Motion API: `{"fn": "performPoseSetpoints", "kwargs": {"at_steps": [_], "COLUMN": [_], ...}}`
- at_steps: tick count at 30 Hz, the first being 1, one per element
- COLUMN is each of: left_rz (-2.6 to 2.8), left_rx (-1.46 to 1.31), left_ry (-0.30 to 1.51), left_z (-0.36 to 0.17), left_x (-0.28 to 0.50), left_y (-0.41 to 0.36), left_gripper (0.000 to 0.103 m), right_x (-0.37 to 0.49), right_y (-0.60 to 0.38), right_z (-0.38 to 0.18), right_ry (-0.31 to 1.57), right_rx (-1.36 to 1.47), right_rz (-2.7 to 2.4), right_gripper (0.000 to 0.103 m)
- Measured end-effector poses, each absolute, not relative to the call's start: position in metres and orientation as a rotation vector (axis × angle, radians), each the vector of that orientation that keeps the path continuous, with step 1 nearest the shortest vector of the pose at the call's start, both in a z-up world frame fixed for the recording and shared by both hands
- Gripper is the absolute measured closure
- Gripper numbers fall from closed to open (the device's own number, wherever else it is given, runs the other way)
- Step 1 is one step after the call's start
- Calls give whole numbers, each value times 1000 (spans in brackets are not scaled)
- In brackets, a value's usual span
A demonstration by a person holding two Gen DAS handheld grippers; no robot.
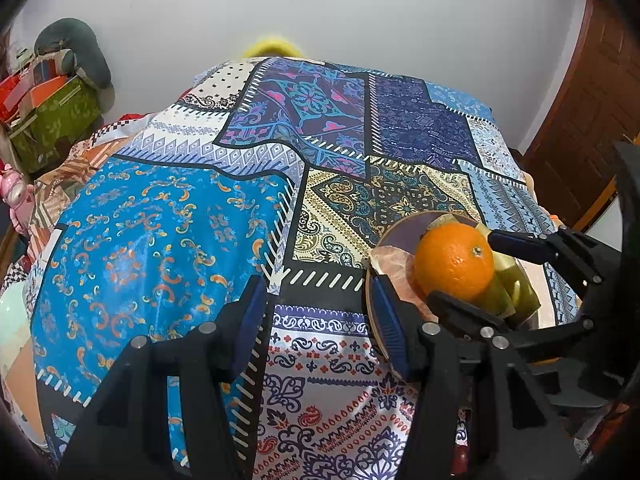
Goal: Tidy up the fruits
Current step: 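Lower the cylinder onto the plate with the left tool while the right tool sets the orange there, then open both tools and withdraw them from the plate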
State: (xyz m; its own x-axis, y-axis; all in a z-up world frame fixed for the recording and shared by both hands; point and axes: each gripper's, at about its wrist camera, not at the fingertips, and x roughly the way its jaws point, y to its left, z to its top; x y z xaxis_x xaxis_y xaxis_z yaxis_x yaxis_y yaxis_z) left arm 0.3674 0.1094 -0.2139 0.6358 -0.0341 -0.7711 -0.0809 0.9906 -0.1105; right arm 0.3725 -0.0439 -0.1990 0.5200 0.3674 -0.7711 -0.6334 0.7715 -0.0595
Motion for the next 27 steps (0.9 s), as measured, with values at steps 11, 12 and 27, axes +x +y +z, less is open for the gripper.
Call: {"fn": "performPoseSetpoints", "kwargs": {"at_steps": [11, 12, 27], "left_rz": [15, 13, -60], "left_rx": [-116, -111, -68], "left_ry": [834, 828, 808], "left_z": [-179, -175, -142], "left_x": [333, 327, 255], "left_y": [92, 89, 37], "left_gripper": [45, 45, 36], "right_x": [344, 338, 257], "right_y": [-83, -89, -159], "right_z": [-168, -163, -130], "right_ry": [787, 777, 701], "right_rx": [-255, -249, -178], "right_rz": [585, 578, 502], "right_gripper": [27, 27, 27]}}
